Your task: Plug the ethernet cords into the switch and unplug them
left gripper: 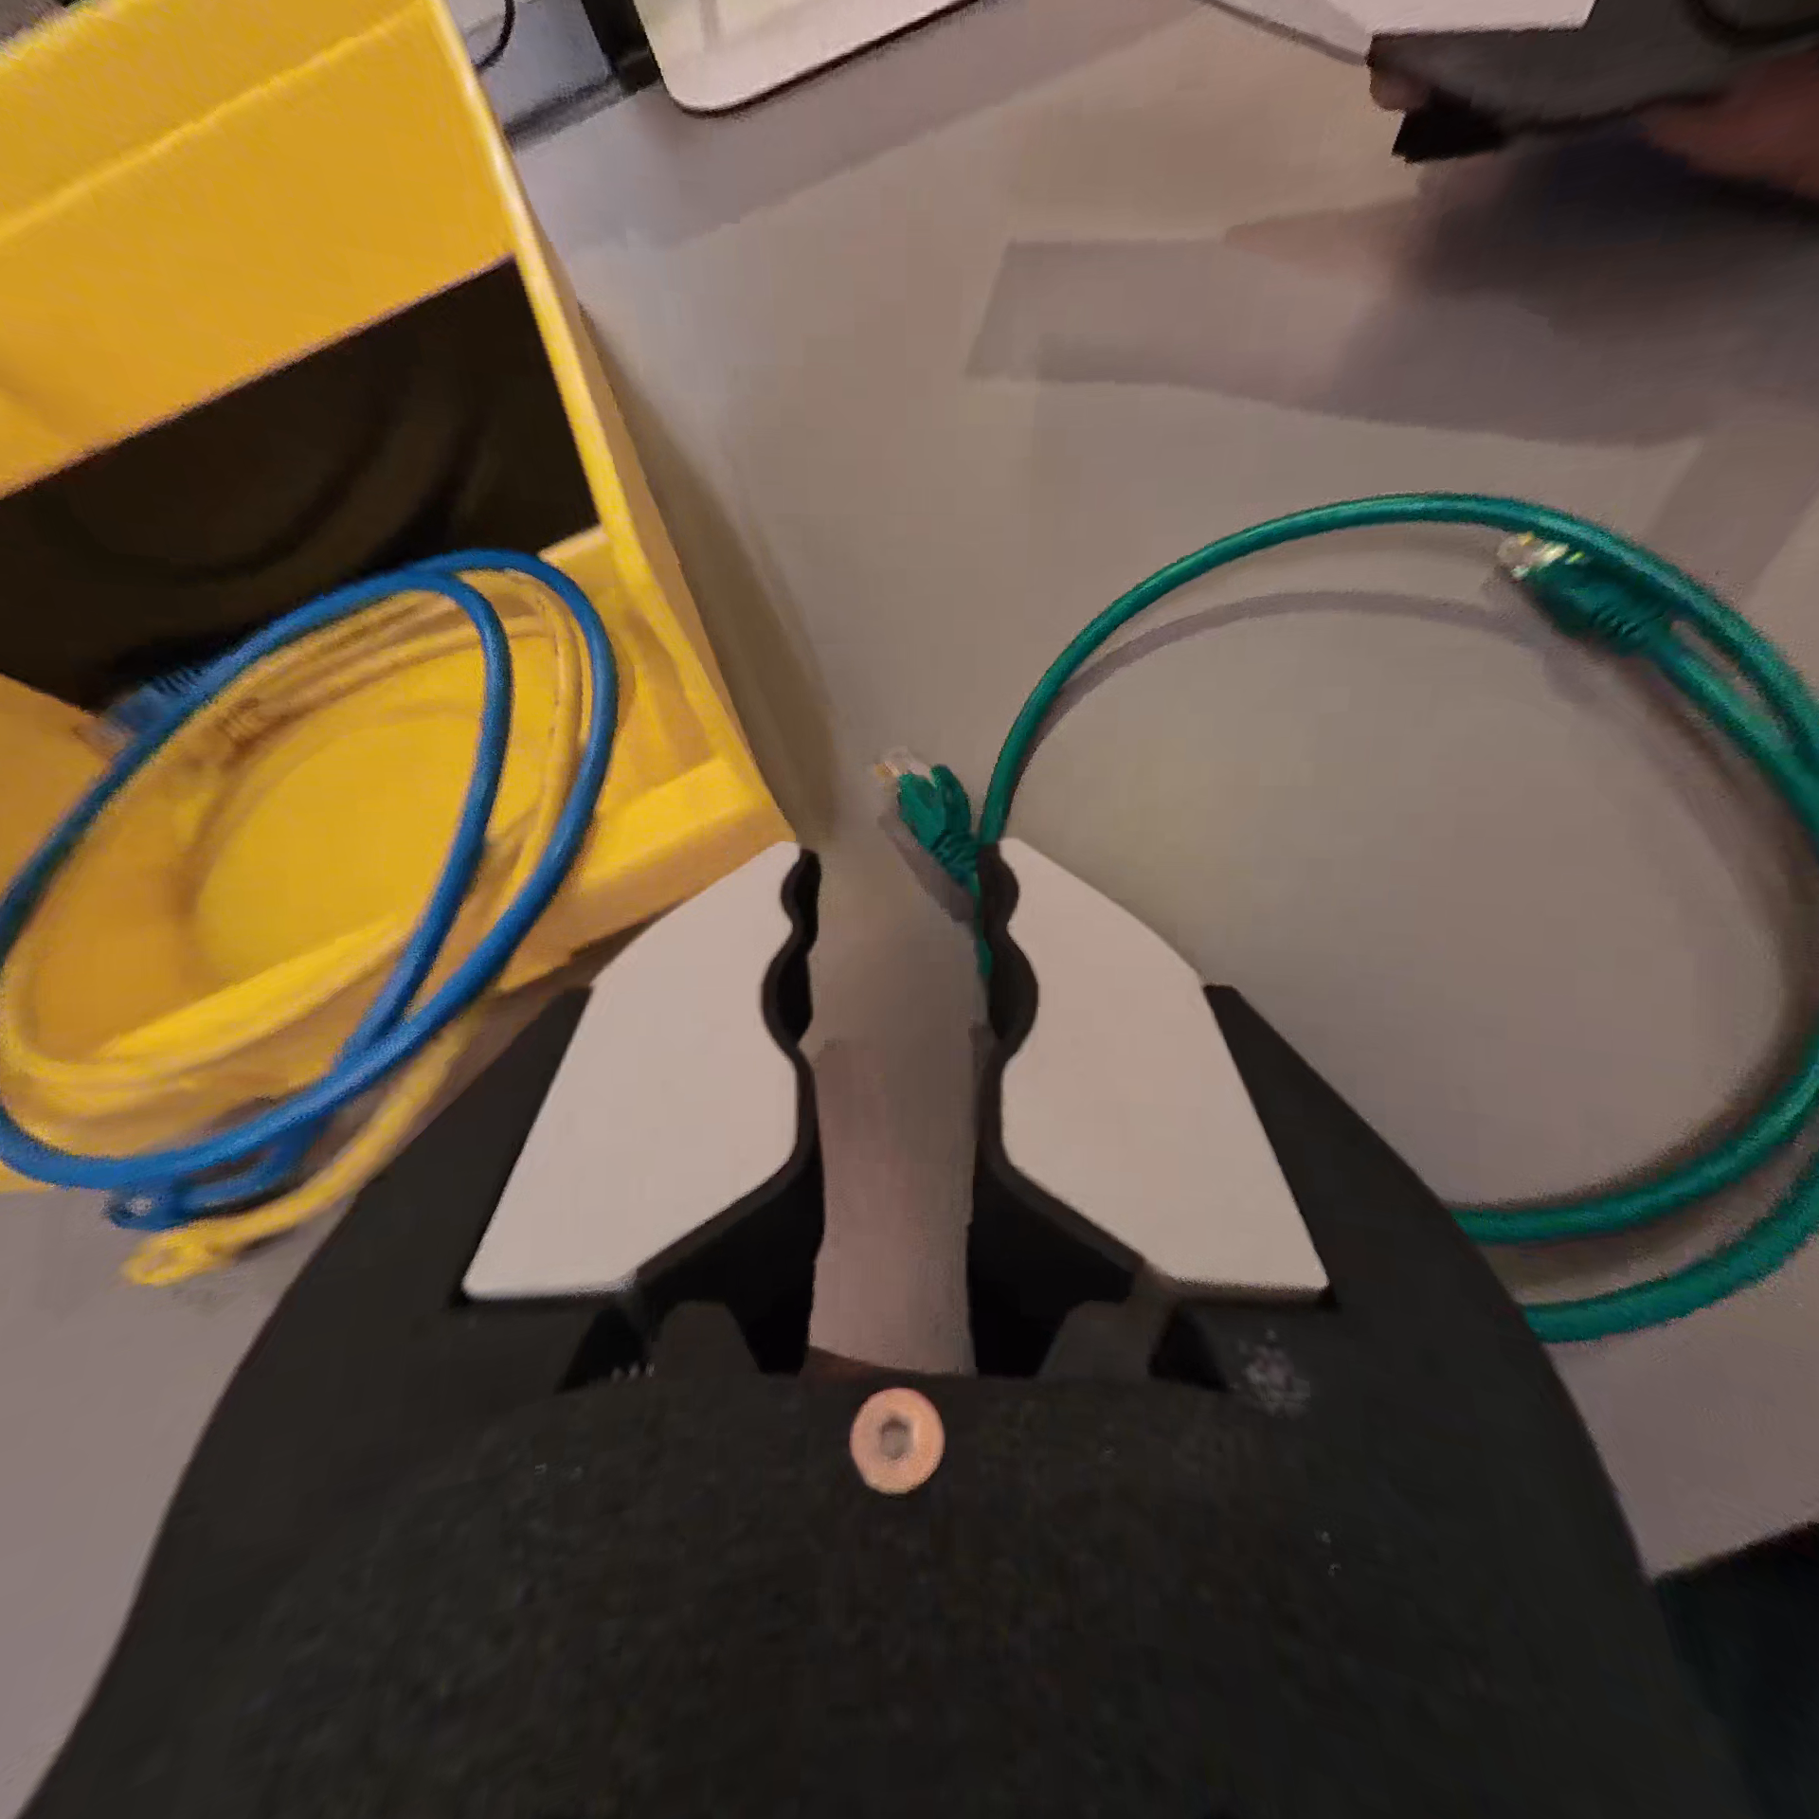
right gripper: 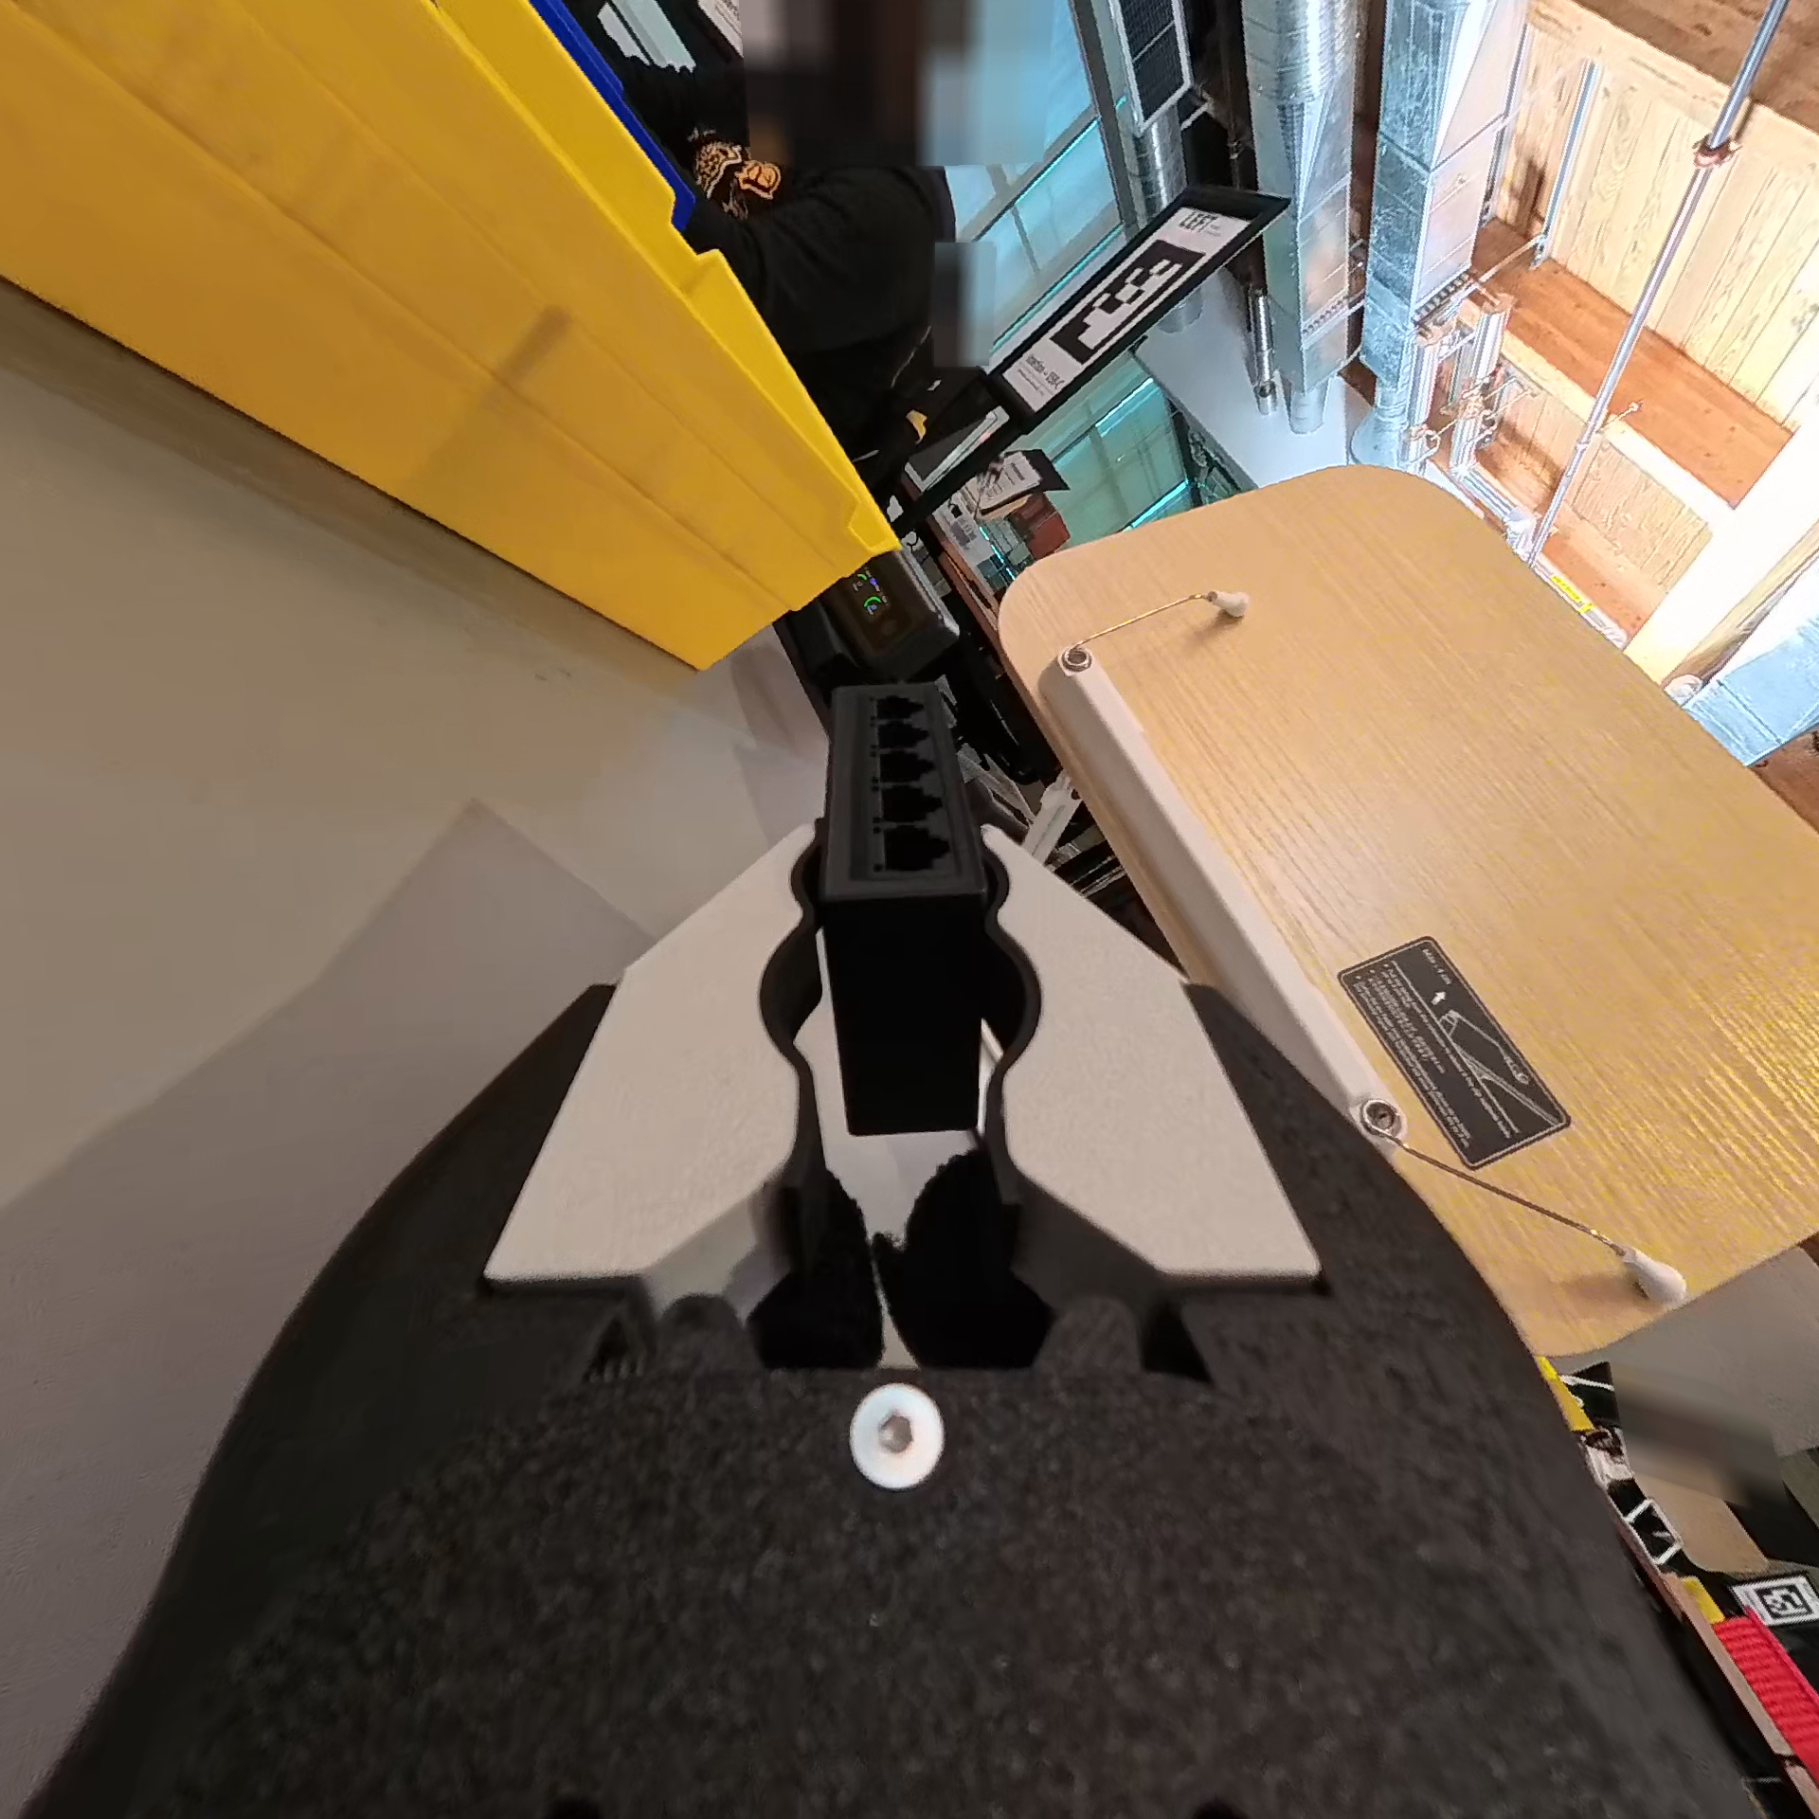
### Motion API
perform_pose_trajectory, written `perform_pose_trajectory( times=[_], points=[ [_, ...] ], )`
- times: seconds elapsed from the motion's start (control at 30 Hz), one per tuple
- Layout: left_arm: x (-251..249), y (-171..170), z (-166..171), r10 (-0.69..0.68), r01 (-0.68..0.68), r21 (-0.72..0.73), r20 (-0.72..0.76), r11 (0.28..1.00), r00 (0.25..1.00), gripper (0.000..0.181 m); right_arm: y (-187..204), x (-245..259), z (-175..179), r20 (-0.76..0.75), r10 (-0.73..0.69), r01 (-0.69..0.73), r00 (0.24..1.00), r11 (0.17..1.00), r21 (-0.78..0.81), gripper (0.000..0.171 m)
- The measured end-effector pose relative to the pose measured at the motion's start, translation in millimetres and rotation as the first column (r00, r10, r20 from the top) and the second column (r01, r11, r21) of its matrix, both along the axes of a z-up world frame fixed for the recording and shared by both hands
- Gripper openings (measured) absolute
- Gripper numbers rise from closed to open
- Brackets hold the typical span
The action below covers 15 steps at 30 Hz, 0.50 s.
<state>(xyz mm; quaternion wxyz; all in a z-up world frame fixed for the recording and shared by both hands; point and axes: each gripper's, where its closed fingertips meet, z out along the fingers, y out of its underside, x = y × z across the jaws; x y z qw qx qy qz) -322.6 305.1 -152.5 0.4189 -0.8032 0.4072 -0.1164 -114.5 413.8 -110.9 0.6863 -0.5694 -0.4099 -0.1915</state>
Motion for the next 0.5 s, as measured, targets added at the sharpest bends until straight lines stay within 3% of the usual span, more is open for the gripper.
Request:
perform_pose_trajectory(
  times=[0.13,0.27,0.37,0.5],
  points=[
    [8,-17,-22,-0.009,0.006,-0.095,-0.028,0.995,1.0,0.041,1,-3,-5,0.022,0.007,-0.007,1.0,1.0,-0.014,0.026],
    [6,-21,-48,-0.018,-0.002,-0.187,-0.101,0.982,0.995,0.031,0,-5,-5,0.031,0.015,-0.014,0.999,1.0,-0.015,0.026],
    [5,-23,-51,-0.064,0.04,-0.204,-0.115,0.978,0.991,0.012,0,-4,-4,0.019,0.01,-0.01,1.0,1.0,-0.014,0.026],
    [14,-22,-41,-0.127,0.108,-0.182,-0.095,0.977,0.987,0.008,0,-4,-3,0.015,0.01,-0.01,1.0,1.0,-0.011,0.026]
  ],
)
